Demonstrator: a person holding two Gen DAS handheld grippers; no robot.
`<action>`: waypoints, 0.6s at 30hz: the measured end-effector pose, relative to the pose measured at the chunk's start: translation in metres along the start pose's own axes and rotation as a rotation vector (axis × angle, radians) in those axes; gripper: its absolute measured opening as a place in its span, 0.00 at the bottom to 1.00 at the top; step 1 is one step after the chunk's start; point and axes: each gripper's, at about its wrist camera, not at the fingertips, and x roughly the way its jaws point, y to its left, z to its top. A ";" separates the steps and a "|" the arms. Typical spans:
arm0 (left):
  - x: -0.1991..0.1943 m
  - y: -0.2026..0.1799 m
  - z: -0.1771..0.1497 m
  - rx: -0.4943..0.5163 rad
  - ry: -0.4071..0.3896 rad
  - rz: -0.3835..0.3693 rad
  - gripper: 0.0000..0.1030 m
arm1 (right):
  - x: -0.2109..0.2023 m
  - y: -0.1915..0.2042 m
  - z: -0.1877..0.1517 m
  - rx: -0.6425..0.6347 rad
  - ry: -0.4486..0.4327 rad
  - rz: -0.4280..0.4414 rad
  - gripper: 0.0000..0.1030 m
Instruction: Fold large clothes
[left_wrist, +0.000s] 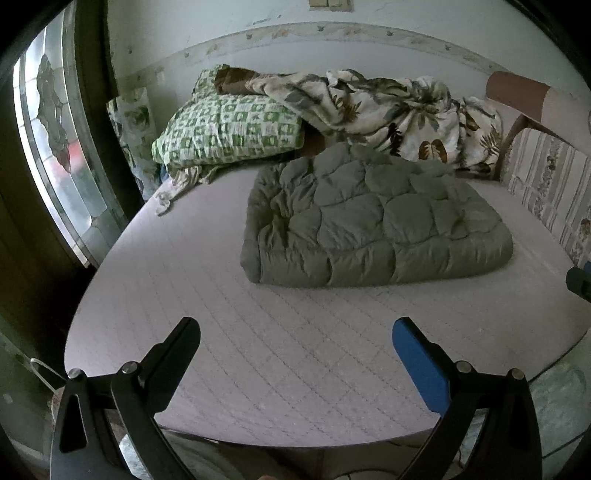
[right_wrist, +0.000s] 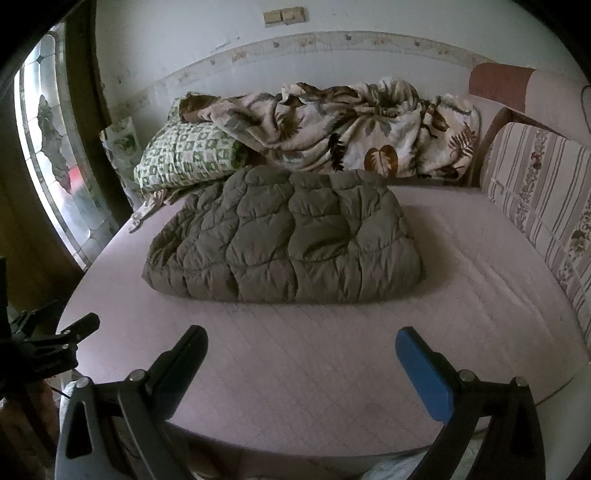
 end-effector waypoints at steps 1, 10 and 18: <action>-0.002 -0.001 0.000 0.002 -0.003 -0.001 1.00 | -0.001 0.000 0.000 0.000 -0.001 -0.002 1.00; -0.016 -0.003 -0.001 0.004 -0.013 -0.019 1.00 | -0.016 -0.001 -0.003 -0.006 -0.008 -0.021 1.00; -0.019 -0.001 -0.001 -0.001 -0.013 -0.019 1.00 | -0.021 -0.003 -0.001 -0.003 -0.012 -0.020 1.00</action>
